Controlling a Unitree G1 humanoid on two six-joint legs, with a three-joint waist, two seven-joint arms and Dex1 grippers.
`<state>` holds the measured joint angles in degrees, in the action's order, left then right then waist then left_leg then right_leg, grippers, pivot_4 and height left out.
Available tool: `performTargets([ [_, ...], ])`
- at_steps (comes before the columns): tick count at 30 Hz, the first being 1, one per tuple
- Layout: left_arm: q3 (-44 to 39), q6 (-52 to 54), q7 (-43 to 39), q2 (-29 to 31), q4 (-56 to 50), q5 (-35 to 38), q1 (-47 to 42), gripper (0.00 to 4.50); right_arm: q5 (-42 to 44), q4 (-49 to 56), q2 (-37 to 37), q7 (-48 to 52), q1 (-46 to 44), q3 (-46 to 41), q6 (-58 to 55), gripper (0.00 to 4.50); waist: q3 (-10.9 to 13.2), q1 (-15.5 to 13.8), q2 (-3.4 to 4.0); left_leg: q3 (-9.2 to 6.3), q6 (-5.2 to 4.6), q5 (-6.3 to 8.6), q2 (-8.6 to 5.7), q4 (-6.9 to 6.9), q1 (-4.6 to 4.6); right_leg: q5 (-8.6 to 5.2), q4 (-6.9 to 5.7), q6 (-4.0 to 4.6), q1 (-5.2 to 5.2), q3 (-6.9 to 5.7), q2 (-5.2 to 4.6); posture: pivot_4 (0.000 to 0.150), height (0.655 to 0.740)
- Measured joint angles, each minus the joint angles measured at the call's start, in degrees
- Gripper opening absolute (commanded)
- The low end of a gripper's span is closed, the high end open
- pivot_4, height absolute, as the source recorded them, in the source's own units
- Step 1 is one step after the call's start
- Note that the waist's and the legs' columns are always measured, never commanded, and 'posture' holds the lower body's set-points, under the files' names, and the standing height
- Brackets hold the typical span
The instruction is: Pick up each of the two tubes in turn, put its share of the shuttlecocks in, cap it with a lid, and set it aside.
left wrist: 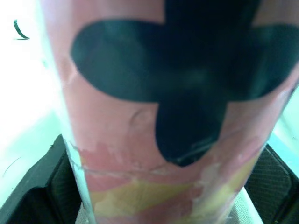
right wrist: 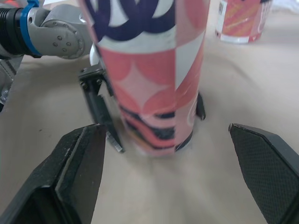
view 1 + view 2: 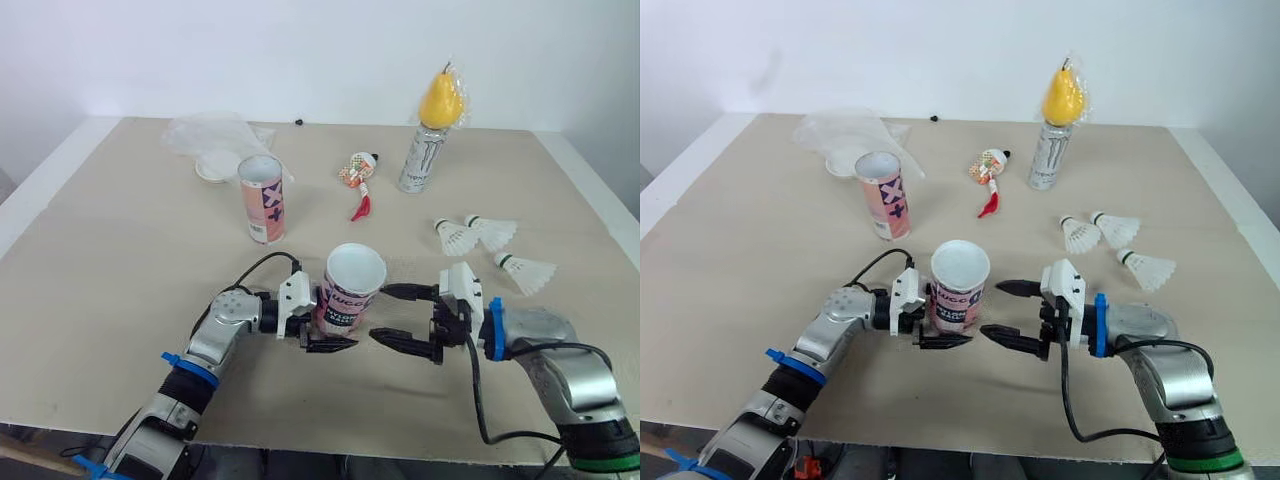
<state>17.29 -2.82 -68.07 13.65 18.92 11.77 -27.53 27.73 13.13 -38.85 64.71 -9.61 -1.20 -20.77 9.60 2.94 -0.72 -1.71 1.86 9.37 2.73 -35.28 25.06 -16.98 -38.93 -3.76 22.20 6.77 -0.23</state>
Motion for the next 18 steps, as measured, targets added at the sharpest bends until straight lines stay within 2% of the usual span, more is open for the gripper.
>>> performTargets([
  [9, -1.49, -0.02, -1.95, 5.32, -1.04, 0.09, 0.15, 4.49, -2.98, -5.51, 2.55, 2.13, -4.22, 5.80, 4.77, 4.50, 0.02, 0.01, -0.03, -0.02, 0.00, 0.00, 0.03, -0.03, -0.01, 0.04, -0.02, 0.01, 0.00, -0.02, 0.02, 0.150, 0.7400],
  [18, -2.60, 1.10, -1.26, 7.96, -5.21, 0.60, 3.01, 4.49, -5.62, -8.09, 4.63, 3.04, -4.99, 8.87, 8.79, 4.50, 0.04, -0.07, -0.04, -0.03, 0.01, 0.00, 0.04, -0.01, 0.01, 0.01, -0.04, 0.01, 0.01, -0.03, 0.01, 0.150, 0.7400],
])
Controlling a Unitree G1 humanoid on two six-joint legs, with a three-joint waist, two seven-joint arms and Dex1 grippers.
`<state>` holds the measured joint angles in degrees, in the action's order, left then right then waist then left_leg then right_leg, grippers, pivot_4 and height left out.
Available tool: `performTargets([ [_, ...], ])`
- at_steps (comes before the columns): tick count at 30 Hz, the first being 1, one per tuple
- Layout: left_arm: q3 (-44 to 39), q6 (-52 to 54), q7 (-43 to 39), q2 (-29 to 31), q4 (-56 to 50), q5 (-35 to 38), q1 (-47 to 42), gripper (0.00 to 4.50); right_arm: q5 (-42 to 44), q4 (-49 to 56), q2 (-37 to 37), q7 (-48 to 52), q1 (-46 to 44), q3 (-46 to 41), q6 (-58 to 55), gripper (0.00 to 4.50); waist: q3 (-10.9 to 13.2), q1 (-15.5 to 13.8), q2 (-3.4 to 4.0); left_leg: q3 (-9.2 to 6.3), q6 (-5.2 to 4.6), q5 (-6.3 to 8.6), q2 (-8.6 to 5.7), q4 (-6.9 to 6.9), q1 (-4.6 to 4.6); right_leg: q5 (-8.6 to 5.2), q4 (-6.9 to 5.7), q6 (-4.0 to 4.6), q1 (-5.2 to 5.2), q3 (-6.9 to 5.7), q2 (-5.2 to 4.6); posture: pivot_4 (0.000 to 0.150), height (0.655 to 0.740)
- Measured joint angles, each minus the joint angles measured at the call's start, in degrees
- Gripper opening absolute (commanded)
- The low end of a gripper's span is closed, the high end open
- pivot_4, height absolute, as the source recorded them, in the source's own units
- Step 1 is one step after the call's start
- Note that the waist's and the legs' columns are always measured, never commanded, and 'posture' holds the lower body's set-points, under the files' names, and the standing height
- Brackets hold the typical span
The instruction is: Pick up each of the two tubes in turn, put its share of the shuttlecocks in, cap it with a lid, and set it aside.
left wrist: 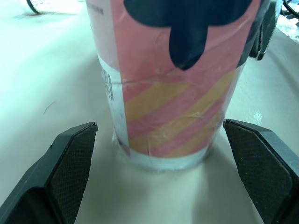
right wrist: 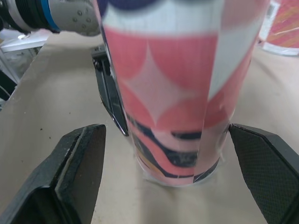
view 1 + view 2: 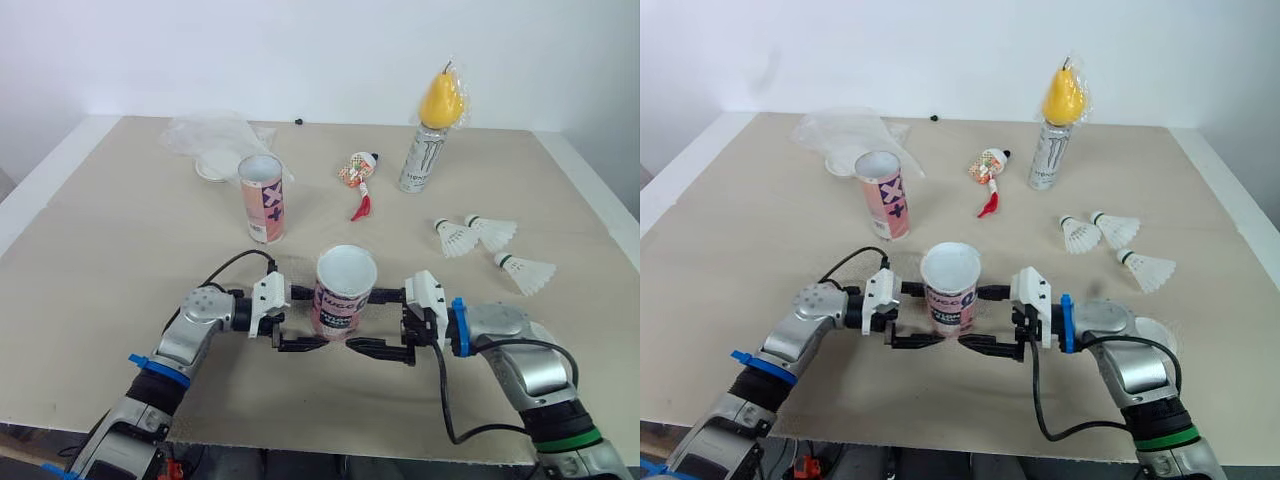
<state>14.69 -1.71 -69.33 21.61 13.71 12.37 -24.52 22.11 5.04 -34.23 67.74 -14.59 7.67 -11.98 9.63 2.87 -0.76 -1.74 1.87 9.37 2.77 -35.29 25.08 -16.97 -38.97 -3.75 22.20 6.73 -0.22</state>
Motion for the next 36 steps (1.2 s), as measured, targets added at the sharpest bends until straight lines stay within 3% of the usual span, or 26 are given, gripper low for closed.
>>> performTargets([
  [15, -1.89, 2.92, 1.68, 4.63, -8.01, 0.65, 5.91, 4.49, -4.89, -7.56, 5.72, 0.57, -4.69, 5.03, 5.63, 4.50, 0.09, -0.13, -0.09, 0.01, 0.00, 0.00, 0.00, -0.02, 0.01, 0.01, 0.00, 0.01, 0.00, -0.01, -0.02, 0.150, 0.7400],
  [36, -3.45, 5.34, 3.75, 3.76, -8.34, 4.28, 7.38, 4.49, -6.21, -11.88, 13.76, -3.08, -6.89, 5.79, 6.30, 4.50, 0.10, -0.12, -0.09, 0.00, 0.02, -0.01, 0.01, -0.05, 0.00, 0.03, -0.06, 0.03, 0.00, -0.03, -0.02, 0.150, 0.7400],
])
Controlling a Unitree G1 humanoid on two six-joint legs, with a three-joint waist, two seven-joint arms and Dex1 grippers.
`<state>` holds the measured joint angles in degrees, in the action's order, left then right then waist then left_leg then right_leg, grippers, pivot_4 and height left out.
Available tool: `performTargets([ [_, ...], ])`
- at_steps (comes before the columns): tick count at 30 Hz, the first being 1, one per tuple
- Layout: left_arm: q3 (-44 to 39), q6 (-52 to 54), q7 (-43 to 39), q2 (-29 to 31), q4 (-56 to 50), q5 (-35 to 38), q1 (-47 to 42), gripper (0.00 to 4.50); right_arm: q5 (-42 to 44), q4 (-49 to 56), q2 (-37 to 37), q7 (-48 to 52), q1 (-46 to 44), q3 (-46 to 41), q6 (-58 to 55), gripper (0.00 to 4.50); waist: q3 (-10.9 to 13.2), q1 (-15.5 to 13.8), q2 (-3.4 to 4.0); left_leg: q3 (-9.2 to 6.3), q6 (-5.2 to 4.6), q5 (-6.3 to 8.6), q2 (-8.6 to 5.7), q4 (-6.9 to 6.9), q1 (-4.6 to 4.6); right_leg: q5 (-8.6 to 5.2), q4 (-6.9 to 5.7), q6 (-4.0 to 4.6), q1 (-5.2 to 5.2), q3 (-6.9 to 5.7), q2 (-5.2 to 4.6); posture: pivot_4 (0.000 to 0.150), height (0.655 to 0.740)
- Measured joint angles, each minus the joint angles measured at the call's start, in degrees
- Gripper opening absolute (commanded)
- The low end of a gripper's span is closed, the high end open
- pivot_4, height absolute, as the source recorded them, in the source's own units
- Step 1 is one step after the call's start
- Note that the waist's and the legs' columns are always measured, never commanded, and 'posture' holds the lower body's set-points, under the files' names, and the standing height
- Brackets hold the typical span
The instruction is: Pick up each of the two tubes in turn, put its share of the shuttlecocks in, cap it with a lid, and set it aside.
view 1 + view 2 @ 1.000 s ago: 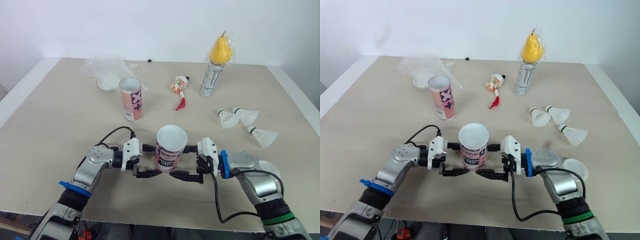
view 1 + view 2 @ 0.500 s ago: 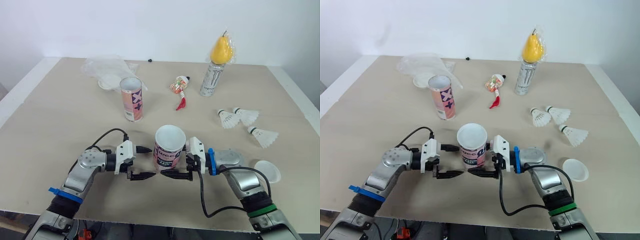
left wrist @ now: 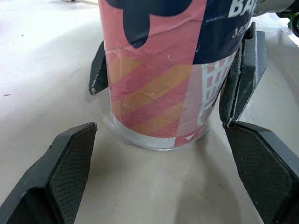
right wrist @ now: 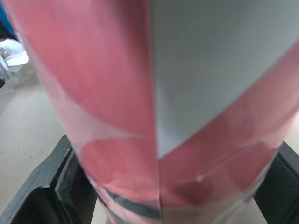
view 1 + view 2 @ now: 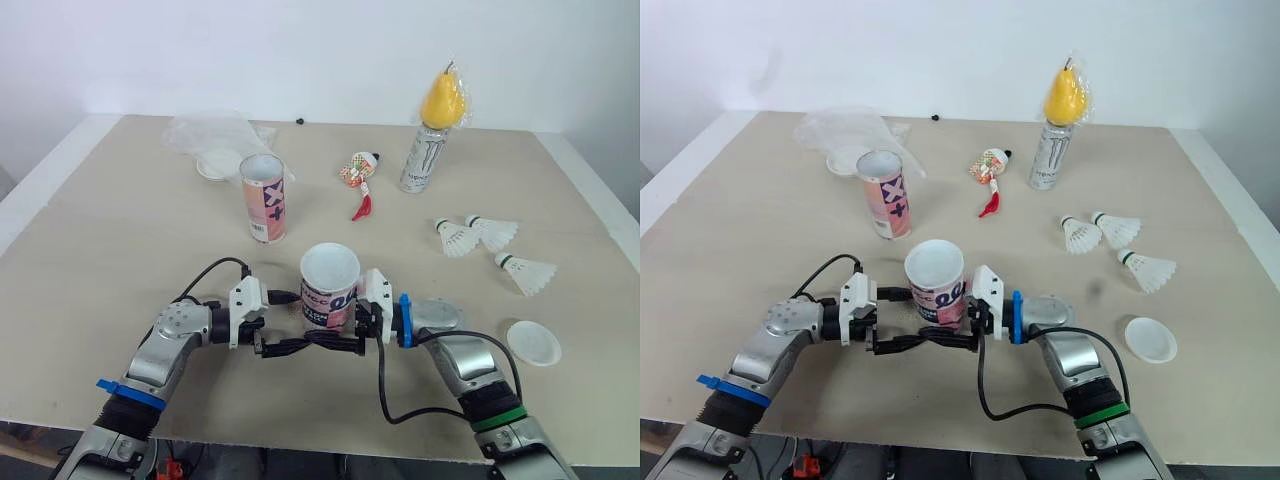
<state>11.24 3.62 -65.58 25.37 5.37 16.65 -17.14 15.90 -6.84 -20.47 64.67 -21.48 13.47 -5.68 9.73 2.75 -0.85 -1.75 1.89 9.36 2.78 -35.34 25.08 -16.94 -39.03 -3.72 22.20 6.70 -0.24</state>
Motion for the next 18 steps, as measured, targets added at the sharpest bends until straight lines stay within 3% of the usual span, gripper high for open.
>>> performTargets([
  [9, -0.64, -4.17, -1.20, 0.73, 0.50, 0.17, 1.17, 4.49, -0.41, -1.21, 1.49, -0.93, -0.16, 0.00, 0.91, 4.50, 0.00, 0.00, 0.00, 0.01, 0.00, 0.00, 0.00, 0.00, 0.00, 0.01, 0.00, 0.01, 0.00, 0.00, -0.01, 0.150, 0.7400],
  [10, -0.64, -4.59, -1.20, 0.79, 0.60, 0.12, 1.22, 4.50, -0.41, -1.25, 1.50, -0.92, -0.17, 0.00, 0.92, 4.11, 0.00, 0.00, 0.00, 0.01, 0.00, 0.00, 0.00, 0.00, 0.00, 0.01, 0.00, 0.01, 0.00, 0.00, -0.01, 0.150, 0.7400],
  [13, -0.66, -5.82, -1.19, 1.17, 0.86, 0.03, 1.37, 4.50, -0.48, -1.62, 1.49, -0.64, -0.44, 0.02, 1.34, 3.53, 0.00, 0.00, 0.00, 0.00, 0.00, 0.00, 0.00, 0.00, 0.00, 0.01, 0.00, 0.01, 0.01, 0.00, 0.00, 0.150, 0.7400],
  [18, -0.82, -6.15, -1.03, 1.31, 0.86, -0.01, 1.34, 4.50, -0.70, -1.90, 1.36, 0.00, -0.70, 0.10, 1.89, 3.53, 0.00, 0.00, 0.00, 0.01, 0.00, 0.00, 0.00, 0.00, 0.01, 0.01, 0.00, 0.01, 0.01, 0.00, 0.00, 0.150, 0.7400],
])
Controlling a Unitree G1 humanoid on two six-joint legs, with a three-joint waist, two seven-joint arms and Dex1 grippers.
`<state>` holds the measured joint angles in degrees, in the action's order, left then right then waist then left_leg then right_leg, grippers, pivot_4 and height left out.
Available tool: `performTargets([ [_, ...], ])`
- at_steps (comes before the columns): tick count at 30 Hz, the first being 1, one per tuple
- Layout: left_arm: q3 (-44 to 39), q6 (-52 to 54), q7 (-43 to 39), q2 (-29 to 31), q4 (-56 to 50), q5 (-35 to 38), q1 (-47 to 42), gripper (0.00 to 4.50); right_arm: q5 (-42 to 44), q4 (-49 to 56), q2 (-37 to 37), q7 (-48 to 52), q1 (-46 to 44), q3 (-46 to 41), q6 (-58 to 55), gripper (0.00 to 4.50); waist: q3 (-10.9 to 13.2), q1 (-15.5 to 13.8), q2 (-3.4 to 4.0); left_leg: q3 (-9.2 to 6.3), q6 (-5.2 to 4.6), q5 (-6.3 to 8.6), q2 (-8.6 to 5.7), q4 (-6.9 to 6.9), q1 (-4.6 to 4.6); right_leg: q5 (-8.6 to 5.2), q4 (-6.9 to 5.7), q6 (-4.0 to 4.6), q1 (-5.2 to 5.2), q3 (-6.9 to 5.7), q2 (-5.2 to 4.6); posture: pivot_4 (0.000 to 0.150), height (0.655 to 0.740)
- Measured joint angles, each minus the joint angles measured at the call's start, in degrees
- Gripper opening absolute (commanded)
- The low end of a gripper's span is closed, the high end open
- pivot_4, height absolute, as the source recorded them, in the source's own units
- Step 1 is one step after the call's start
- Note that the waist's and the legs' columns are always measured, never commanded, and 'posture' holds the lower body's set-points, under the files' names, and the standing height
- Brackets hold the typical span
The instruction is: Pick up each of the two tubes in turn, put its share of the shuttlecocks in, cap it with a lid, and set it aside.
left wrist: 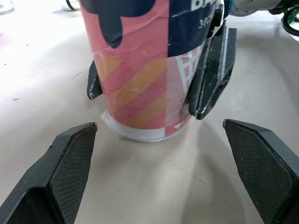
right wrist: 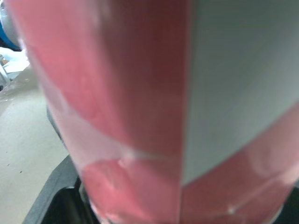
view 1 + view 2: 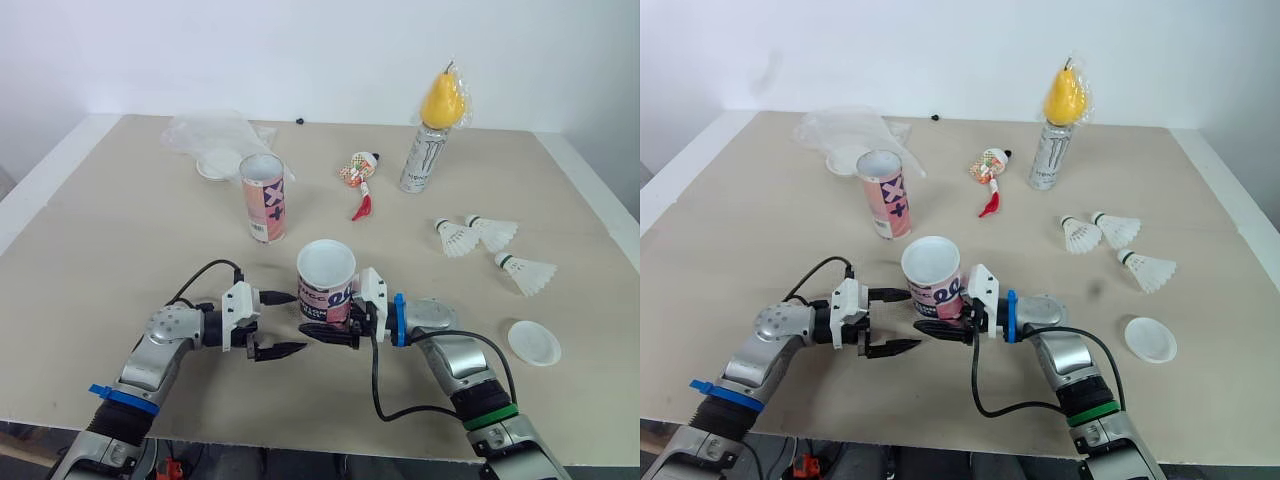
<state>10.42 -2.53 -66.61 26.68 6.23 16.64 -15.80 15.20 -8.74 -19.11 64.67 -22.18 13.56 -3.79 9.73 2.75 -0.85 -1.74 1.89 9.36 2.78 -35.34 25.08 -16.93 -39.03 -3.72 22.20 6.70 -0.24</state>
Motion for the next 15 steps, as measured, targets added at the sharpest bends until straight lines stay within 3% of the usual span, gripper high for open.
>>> performTargets([
  [8, 0.83, 0.18, -0.19, -0.53, -1.02, 0.00, -0.64, 4.50, 0.41, 5.88, -1.47, -2.10, 3.31, -1.16, -1.33, 3.53, 0.00, -0.02, 0.00, -0.01, 0.00, 0.00, 0.00, 0.01, 0.04, -0.01, 0.00, -0.01, 0.01, 0.00, 0.00, 0.150, 0.7400],
  [15, 2.92, 2.49, -2.61, -1.25, -3.94, 0.94, -2.68, 4.50, 8.44, 25.00, -4.26, -14.23, 14.59, -15.40, -9.70, 3.53, 0.02, -0.50, 0.00, 0.00, 0.02, 0.01, -0.04, -0.03, 0.12, -0.06, 0.01, -0.05, -0.01, -0.03, -0.08, 0.150, 0.7400],
])
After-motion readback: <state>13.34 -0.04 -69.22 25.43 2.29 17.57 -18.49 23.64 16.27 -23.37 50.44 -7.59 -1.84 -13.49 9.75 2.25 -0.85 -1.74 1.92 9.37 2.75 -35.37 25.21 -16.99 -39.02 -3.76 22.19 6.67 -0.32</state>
